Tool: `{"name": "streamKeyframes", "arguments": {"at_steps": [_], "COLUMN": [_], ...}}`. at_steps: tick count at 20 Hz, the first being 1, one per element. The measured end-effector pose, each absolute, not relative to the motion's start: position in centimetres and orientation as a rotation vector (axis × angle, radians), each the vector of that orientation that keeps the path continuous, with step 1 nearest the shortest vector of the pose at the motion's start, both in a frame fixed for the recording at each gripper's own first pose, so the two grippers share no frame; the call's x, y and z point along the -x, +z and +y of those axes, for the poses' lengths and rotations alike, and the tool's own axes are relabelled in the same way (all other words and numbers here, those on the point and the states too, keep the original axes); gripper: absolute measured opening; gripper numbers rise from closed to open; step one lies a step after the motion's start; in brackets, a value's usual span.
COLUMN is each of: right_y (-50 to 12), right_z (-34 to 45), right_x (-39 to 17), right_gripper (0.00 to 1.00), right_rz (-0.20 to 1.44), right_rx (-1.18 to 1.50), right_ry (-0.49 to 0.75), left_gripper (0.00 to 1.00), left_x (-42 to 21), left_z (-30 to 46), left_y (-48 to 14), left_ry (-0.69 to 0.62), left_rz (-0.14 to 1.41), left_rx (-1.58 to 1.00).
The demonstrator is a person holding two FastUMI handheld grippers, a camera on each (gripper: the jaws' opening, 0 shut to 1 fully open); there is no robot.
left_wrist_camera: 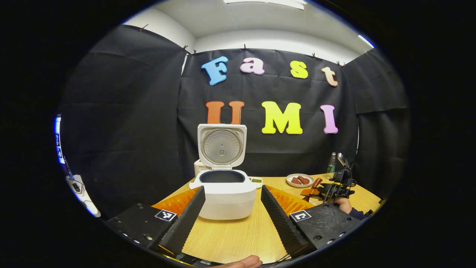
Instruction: Close the left gripper, press the button to open the rice cooker; take a wooden spoon from the chopstick holder with the right hand, scoop a spoonful of rice and pour it into the rice cooker, then put the wooden spoon back into the chopstick holder.
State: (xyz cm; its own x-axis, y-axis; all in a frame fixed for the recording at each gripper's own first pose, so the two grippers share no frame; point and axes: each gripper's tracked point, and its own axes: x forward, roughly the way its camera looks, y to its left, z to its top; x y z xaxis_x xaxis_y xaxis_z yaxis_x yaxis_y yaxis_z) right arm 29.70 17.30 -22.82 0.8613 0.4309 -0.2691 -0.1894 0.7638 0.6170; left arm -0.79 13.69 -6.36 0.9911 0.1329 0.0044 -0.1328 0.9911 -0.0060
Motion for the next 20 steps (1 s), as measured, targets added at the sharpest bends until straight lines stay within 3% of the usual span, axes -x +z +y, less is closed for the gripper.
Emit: {"name": "streamKeyframes", "arguments": {"at_steps": [8, 13, 14, 16, 20], "right_y": [-17.7, -13.4, -12.8, -11.7, -9.2], "right_z": [16.2, 14.6, 14.3, 13.7, 14.7], "right_x": [-28.7, -28.1, -28.1, -28.1, -27.0], "right_gripper": [0.12, 0.08, 0.12, 0.05, 0.11], "right_rz": [0.332, 0.263, 0.258, 0.248, 0.296], "right_rx": [-0.825, -0.976, -1.007, -1.075, -1.368], "right_ry": [0.405, 0.419, 0.416, 0.411, 0.490], "left_gripper": [0.95, 0.95, 0.95, 0.95, 0.95], "left_x": [0.1, 0.3, 0.3, 0.4, 1.1], "left_z": [14.4, 14.6, 14.6, 14.7, 15.4], "left_y": [-6.8, -6.7, -6.5, -6.3, -5.5], "left_ry": [0.151, 0.153, 0.156, 0.154, 0.167], "left_rz": [0.010, 0.015, 0.012, 0.015, 0.005], "left_rx": [0.013, 0.002, 0.001, -0.001, 0.003]}}
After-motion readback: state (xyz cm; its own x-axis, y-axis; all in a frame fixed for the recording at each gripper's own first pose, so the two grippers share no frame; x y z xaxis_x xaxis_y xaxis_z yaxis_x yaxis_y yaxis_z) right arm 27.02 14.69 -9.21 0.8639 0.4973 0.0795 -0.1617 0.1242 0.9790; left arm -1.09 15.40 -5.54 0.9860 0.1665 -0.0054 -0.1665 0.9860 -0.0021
